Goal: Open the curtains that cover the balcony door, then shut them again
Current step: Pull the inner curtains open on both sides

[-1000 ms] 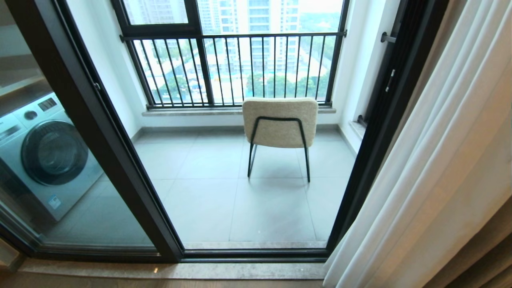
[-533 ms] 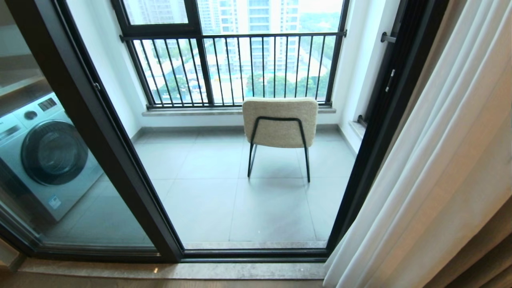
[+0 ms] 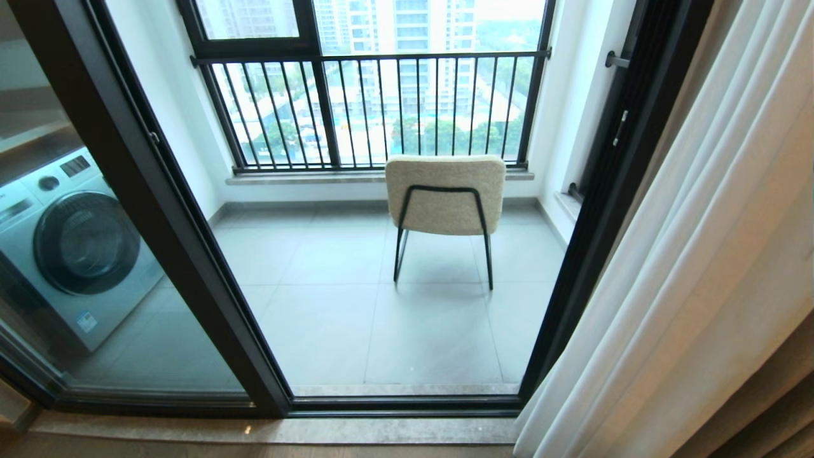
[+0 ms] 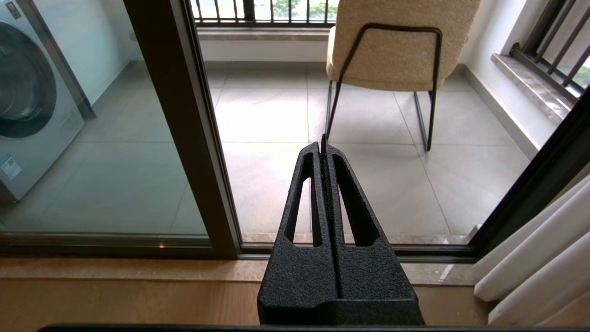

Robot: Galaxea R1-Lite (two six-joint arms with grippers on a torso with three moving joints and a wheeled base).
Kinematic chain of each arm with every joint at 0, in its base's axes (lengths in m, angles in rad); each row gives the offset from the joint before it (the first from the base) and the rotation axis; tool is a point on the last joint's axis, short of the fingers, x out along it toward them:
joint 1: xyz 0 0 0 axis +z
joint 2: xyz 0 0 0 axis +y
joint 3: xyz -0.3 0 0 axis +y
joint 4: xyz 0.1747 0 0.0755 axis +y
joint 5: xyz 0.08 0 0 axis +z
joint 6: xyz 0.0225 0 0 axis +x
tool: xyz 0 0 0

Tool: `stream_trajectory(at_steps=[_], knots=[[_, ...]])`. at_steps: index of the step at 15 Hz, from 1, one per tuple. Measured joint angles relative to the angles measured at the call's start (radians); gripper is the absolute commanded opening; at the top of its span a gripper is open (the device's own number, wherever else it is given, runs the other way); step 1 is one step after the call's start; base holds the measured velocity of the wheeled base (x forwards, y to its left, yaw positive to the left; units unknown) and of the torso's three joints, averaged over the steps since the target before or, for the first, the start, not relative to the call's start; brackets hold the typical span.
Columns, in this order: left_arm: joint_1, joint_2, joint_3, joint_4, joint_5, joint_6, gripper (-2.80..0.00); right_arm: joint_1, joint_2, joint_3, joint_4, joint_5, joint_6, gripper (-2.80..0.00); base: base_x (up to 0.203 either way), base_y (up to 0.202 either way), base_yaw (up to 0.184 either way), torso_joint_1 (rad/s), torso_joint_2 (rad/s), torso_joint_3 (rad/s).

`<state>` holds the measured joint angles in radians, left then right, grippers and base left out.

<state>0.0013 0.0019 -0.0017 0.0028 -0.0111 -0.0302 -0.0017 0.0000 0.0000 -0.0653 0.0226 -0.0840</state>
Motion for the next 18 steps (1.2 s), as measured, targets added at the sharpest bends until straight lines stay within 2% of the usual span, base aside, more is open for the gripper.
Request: stream_trajectory(at_steps=[7,12,18], knots=[[0.000,0.000,0.000,0.000,0.000,0.000,-2.80,0.000,0.000,0.000,-0.001,-0.003,-0.018,-2.80,0.000,0.000,0.000,0.000,0.00,0.000],[0.000,0.000,0.000,0.000,0.001,0.000,-2.80,0.000,0.000,0.000,-0.095,0.000,-0.023,-2.80,0.000,0.000,0.000,0.000,0.00,0.000],[0.000,0.000,0.000,0.000,0.001,0.000,-2.80,0.000,0.000,-0.142,-0.076,-0.004,-0.016,-2.80,0.000,0.000,0.000,0.000,0.00,0.000]])
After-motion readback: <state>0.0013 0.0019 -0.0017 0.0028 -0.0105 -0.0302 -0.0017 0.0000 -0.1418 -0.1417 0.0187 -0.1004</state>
